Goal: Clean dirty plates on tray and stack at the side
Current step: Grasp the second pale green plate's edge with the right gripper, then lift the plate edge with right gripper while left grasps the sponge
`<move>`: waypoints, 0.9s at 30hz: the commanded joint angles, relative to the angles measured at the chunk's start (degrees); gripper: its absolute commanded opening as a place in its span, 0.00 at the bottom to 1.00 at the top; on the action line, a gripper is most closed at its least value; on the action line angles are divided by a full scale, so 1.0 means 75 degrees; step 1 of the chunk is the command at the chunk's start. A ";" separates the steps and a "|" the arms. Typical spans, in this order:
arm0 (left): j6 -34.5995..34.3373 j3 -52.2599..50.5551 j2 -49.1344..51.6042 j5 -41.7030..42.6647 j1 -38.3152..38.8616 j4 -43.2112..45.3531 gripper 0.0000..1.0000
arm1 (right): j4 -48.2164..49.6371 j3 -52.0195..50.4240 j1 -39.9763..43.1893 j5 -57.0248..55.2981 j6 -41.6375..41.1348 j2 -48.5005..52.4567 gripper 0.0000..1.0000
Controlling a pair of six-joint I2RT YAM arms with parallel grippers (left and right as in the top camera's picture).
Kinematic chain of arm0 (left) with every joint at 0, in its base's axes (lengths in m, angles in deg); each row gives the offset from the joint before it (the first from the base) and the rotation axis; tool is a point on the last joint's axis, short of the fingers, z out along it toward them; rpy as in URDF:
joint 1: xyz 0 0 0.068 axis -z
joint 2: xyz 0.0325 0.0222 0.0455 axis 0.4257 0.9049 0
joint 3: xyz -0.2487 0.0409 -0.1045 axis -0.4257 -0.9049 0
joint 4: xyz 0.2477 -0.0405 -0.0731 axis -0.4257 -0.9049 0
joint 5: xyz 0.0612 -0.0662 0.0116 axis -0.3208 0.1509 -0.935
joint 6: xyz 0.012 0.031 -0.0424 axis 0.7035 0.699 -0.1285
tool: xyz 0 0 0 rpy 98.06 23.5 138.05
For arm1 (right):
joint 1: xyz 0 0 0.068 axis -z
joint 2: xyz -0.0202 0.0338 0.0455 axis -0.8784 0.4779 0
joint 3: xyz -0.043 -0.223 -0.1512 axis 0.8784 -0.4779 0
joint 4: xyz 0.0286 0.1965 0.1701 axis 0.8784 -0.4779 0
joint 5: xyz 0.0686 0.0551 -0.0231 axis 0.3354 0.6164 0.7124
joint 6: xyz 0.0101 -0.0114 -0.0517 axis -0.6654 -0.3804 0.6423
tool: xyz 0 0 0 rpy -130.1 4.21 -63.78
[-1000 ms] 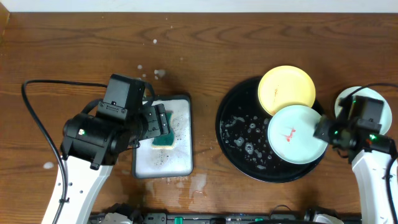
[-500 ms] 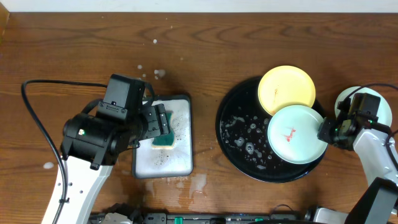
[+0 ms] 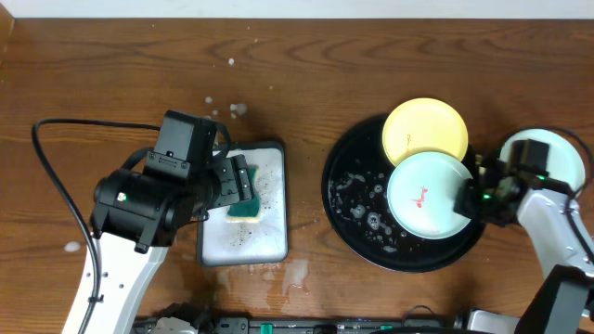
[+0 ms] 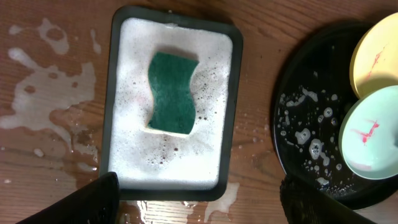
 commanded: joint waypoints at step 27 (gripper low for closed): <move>0.0017 -0.0003 -0.0035 -0.0012 -0.0026 -0.0224 0.83 | 0.1262 0.0256 0.0793 0.0079 0.0787 0.0568 0.35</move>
